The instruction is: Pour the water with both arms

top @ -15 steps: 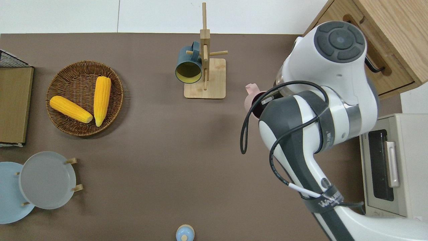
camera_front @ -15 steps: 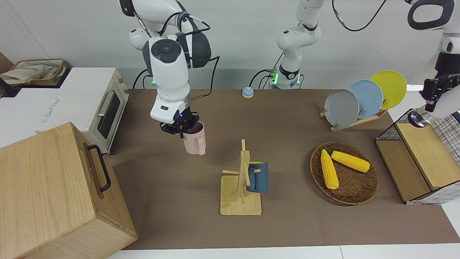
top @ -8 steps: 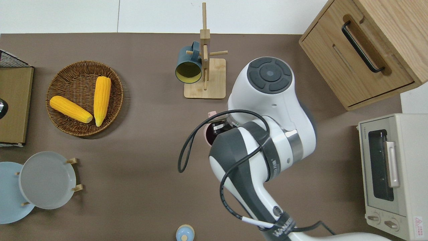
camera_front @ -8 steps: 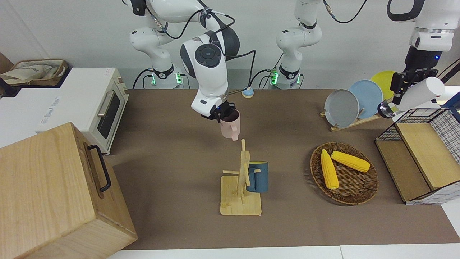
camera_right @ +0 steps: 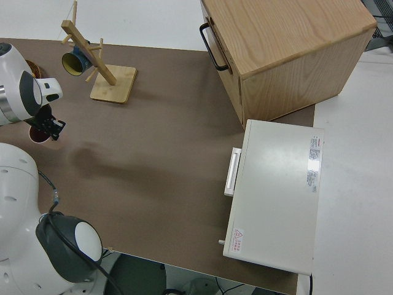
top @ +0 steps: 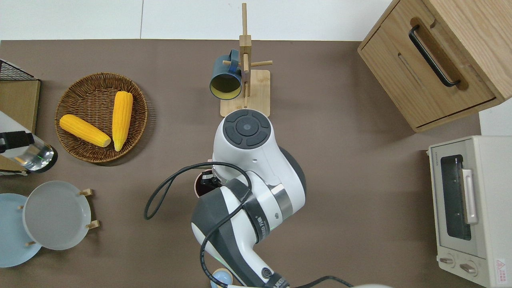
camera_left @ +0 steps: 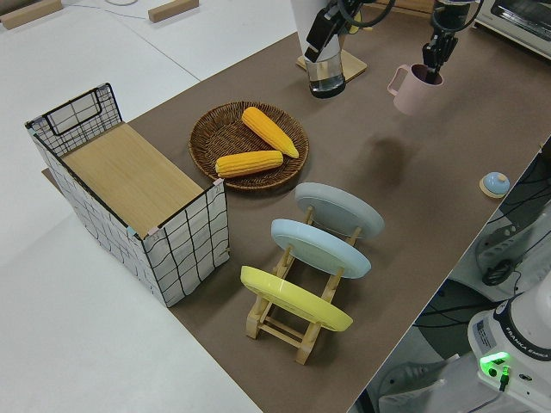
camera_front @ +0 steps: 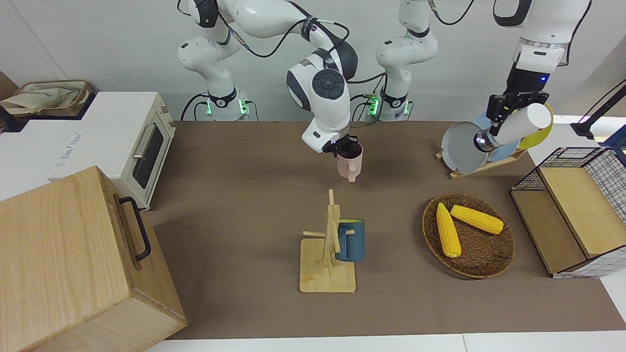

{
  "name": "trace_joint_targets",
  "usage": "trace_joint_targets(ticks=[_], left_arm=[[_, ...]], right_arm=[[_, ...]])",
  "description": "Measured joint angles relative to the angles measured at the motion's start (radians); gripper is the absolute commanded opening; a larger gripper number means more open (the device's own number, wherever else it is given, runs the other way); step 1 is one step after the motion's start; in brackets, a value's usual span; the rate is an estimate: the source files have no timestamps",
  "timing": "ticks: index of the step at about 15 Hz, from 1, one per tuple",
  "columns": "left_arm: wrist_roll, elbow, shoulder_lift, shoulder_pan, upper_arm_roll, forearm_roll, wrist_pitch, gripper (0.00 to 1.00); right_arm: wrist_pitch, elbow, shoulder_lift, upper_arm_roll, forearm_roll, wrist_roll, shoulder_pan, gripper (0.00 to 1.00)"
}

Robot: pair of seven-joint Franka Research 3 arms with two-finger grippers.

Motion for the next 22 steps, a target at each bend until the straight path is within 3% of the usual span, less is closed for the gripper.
trace_joint_targets(ticks=[5,10,11,13,14,19,22], left_arm=[[-0.01,-0.178,-0.136,-0.006,-0.041,-0.023,0.025,0.0],[-0.011,-0.324,-0.229,-0.06,-0.047,-0.049,0.064,0.0],[-0.011,-0.345,-0.241,-0.07,-0.047,-0.049,0.067,0.0],[-0.011,-0.379,-0.261,-0.086,-0.047,-0.05,0.07,0.0],[-0.012,-0.393,-0.269,-0.094,-0.047,-0.05,0.071,0.0],[-0.011,-0.417,-0.287,-0.1,-0.044,-0.05,0.076,0.0],[-0.011,-0.417,-0.287,-0.1,-0.042,-0.05,0.077,0.0]], right_arm=[[0.114,0.0,0.077,0.001,0.057,0.081,0.044,0.0],[0.184,0.001,0.127,0.001,0.085,0.102,0.055,0.0],[0.198,0.001,0.137,0.001,0.085,0.108,0.06,0.292],[0.206,0.004,0.142,0.0,0.085,0.117,0.066,0.684],[0.215,0.004,0.143,0.0,0.086,0.118,0.067,0.991],[0.233,0.007,0.144,0.0,0.086,0.147,0.068,0.99],[0.233,0.028,0.137,-0.001,0.087,0.182,0.068,0.99]])
